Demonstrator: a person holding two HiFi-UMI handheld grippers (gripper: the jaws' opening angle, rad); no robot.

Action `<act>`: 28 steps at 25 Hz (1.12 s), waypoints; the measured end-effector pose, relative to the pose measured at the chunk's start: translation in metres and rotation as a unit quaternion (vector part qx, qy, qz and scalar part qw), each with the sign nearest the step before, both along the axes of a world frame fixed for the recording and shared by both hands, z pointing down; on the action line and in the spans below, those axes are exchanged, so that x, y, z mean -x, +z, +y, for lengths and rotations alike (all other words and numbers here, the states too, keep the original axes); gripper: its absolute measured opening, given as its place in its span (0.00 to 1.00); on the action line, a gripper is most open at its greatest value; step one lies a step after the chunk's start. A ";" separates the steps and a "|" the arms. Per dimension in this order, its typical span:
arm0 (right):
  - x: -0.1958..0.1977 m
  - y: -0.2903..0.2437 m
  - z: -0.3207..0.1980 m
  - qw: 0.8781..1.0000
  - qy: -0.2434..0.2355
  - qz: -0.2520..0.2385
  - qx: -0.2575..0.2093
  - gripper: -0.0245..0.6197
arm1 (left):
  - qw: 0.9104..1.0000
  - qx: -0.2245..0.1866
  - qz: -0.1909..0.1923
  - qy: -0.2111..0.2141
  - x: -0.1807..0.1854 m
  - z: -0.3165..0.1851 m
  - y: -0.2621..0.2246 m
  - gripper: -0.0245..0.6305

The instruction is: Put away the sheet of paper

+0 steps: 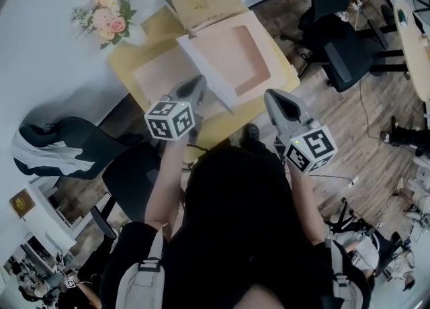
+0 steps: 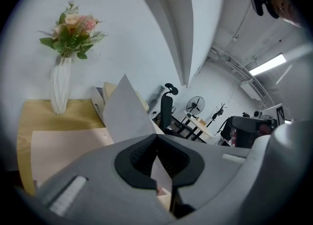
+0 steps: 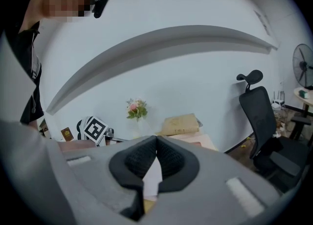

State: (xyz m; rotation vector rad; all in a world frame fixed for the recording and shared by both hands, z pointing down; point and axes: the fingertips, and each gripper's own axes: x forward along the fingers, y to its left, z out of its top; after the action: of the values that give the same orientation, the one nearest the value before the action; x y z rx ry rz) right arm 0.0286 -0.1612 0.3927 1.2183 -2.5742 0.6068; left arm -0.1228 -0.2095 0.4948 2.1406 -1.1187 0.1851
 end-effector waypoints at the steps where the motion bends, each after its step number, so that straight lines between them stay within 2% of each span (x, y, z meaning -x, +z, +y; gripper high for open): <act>1: 0.002 0.003 -0.001 1.000 0.003 0.003 0.004 0.04 | 1.000 0.007 -0.005 0.003 0.004 -0.003 0.007 0.05; 8: 0.011 0.018 0.000 0.999 0.015 0.017 0.026 0.04 | 0.996 0.071 -0.047 0.010 0.045 -0.008 0.070 0.05; 16: 0.022 0.028 -0.008 0.999 0.018 0.021 0.041 0.04 | 0.984 0.139 -0.107 0.035 0.084 0.004 0.133 0.05; 20: 0.025 0.034 -0.009 0.998 0.017 0.022 0.049 0.04 | 0.978 0.157 -0.128 0.042 0.099 0.011 0.154 0.05; 28: 0.022 0.042 -0.012 0.998 0.019 0.025 0.062 0.04 | 0.974 0.177 -0.138 0.041 0.110 0.015 0.172 0.05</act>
State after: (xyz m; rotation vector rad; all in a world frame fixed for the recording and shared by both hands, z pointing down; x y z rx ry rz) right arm 0.0070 -0.1733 0.4346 1.2267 -2.4387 0.7231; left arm -0.2324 -0.1945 0.6672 1.8756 -1.0573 0.6866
